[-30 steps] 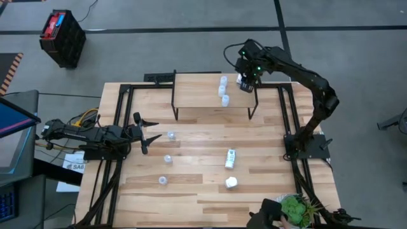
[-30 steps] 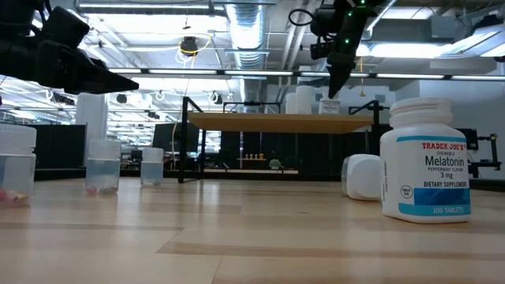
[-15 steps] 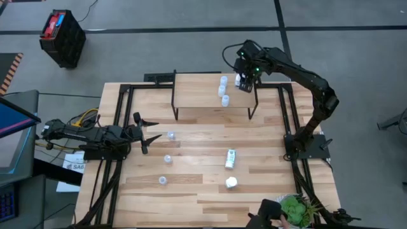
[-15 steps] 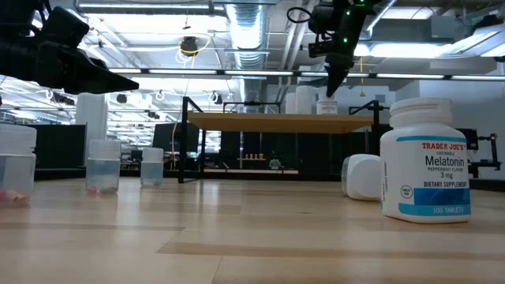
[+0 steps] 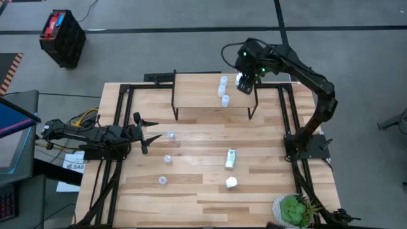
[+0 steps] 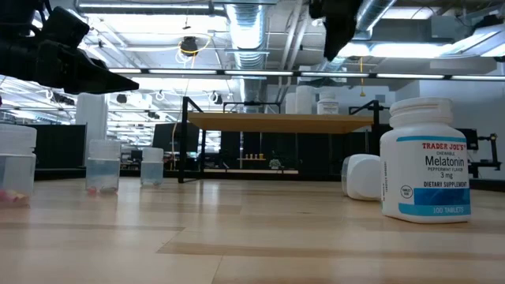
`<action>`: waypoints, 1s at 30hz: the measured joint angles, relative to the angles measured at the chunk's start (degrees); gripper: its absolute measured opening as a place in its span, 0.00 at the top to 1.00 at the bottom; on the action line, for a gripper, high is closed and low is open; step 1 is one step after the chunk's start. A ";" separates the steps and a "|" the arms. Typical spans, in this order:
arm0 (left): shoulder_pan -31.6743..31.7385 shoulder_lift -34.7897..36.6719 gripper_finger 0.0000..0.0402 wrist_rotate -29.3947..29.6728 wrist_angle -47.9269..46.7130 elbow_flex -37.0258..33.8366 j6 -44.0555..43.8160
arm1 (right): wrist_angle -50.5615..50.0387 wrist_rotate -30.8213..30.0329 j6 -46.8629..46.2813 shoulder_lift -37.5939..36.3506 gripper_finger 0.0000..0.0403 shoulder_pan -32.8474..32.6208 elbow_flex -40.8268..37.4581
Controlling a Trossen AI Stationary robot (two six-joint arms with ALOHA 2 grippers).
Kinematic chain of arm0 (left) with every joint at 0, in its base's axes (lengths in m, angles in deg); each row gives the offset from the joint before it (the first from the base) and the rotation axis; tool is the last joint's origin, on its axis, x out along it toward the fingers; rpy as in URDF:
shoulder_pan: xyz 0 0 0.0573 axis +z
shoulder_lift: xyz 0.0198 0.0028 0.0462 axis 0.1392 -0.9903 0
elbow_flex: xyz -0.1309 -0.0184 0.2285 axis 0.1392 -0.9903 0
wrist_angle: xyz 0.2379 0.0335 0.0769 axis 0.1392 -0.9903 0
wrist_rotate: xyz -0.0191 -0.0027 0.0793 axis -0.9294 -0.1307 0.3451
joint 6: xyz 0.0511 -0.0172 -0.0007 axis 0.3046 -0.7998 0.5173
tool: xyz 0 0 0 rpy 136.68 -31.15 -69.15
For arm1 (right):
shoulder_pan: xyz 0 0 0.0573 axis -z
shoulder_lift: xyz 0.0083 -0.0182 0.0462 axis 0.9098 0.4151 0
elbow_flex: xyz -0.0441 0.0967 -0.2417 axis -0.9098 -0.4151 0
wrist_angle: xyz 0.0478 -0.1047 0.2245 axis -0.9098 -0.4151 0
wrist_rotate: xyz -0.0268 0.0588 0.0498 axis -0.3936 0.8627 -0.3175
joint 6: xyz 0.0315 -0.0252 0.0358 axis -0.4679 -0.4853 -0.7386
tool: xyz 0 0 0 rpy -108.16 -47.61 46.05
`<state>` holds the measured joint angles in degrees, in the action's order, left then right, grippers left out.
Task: Pick and place medicine bottles onto shelf by color
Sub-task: Put the large white pill bottle on the shelf aligned with the other large white pill bottle
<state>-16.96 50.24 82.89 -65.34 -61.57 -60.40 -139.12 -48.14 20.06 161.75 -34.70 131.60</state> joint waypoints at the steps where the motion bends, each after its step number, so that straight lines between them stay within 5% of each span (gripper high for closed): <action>1: -0.02 -0.02 0.39 -0.01 0.00 0.01 0.00 | -1.84 0.13 -2.66 -0.02 0.37 -1.45 0.69; 7: -0.02 -0.01 0.39 -0.01 -0.20 0.01 0.00 | -10.62 0.39 -17.14 0.00 0.37 -11.63 1.18; 16: -0.01 -0.01 0.39 -0.51 -0.19 0.01 -1.56 | -8.16 1.82 -26.90 0.00 0.37 -34.01 -2.68; 24: 0.00 -0.02 0.39 -0.51 -0.17 0.01 -6.87 | -3.35 -8.15 -45.50 0.17 0.37 -51.70 -9.08; 30: -0.02 -0.02 0.39 -0.51 -0.17 0.01 -7.32 | 3.54 -8.89 -57.56 0.47 0.37 -59.50 -15.30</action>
<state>-16.97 50.22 82.37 -65.51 -61.56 -67.72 -135.57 -57.04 -37.51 162.22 -94.20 116.30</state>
